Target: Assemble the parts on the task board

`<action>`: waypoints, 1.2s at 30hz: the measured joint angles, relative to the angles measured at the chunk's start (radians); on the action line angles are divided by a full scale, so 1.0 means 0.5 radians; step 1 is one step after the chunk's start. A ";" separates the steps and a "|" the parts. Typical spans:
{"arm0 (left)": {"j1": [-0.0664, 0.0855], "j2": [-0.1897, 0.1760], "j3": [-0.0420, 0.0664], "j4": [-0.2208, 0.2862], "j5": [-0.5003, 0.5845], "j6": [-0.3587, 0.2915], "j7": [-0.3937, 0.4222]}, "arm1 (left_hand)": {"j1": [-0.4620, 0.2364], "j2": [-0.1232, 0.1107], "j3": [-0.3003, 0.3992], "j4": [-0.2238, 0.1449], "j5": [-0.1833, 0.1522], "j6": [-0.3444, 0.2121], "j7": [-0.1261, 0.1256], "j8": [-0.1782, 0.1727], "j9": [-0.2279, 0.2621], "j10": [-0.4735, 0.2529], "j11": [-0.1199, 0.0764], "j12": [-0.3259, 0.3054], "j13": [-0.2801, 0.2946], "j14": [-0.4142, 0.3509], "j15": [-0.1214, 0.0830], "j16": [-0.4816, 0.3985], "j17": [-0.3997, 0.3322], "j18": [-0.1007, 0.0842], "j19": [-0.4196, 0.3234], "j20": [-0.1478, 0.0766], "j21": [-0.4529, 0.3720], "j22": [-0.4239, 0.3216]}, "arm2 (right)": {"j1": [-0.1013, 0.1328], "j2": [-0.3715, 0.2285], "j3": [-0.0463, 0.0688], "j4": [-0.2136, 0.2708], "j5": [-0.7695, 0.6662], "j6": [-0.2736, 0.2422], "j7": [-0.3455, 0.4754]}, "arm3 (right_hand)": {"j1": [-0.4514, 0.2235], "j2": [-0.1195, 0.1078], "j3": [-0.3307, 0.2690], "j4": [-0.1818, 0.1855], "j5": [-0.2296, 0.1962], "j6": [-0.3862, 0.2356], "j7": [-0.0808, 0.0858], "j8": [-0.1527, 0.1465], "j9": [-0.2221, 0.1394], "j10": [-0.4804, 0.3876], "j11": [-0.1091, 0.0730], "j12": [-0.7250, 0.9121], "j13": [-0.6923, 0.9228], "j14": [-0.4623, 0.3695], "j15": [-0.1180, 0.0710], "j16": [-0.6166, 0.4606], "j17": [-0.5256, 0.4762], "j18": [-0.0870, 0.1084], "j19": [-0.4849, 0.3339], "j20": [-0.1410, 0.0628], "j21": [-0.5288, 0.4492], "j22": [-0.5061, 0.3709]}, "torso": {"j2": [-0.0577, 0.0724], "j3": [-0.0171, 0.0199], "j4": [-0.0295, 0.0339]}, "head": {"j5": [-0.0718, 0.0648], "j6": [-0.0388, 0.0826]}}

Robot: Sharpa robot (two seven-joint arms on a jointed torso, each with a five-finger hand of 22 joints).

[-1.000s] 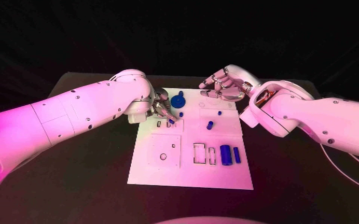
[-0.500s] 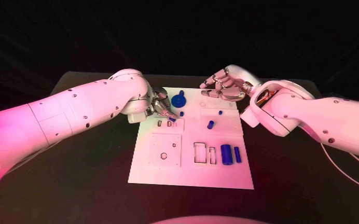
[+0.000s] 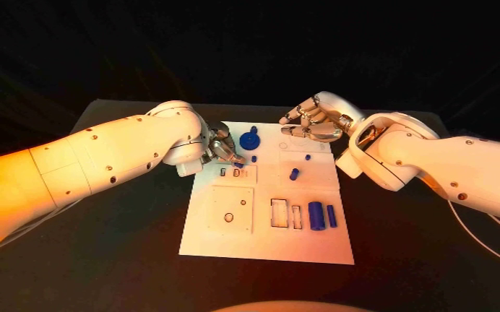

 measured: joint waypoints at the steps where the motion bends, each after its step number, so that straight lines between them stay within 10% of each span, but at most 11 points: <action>1: -0.002 -0.002 -0.001 0.004 -0.001 -0.003 -0.002 | 0.000 0.000 0.002 -0.002 0.000 -0.001 0.000 0.000 0.000 0.000 0.000 -0.001 -0.008 0.000 0.000 0.000 0.000 0.000 0.000 0.000 0.000 0.000 | 0.000 0.000 0.000 0.000 0.000 0.001 0.000 | 0.000 0.000 0.000 0.000 0.000 0.000 0.000 0.000 0.000 0.000 0.000 0.000 0.000 0.000 0.000 0.000 0.000 0.000 0.000 0.000 0.000 0.000 | 0.000 0.0000 0.000 | 0.002 -0.001; 36: -0.073 -0.086 -0.002 0.124 -0.266 -0.048 0.004 | -0.050 -0.034 0.077 -0.066 -0.002 -0.013 -0.001 0.009 -0.005 -0.022 0.007 -0.049 -0.070 0.000 0.000 0.000 -0.001 0.000 0.000 0.000 0.000 -0.001 | -0.002 0.014 -0.004 -0.005 -0.003 -0.001 0.002 | 0.000 0.000 -0.005 0.005 0.000 0.000 0.000 0.000 -0.001 0.000 0.000 0.000 -0.005 0.000 0.000 -0.011 -0.014 0.000 -0.015 0.000 -0.009 -0.020 | 0.000 -0.0023 -0.004 | 0.037 -0.012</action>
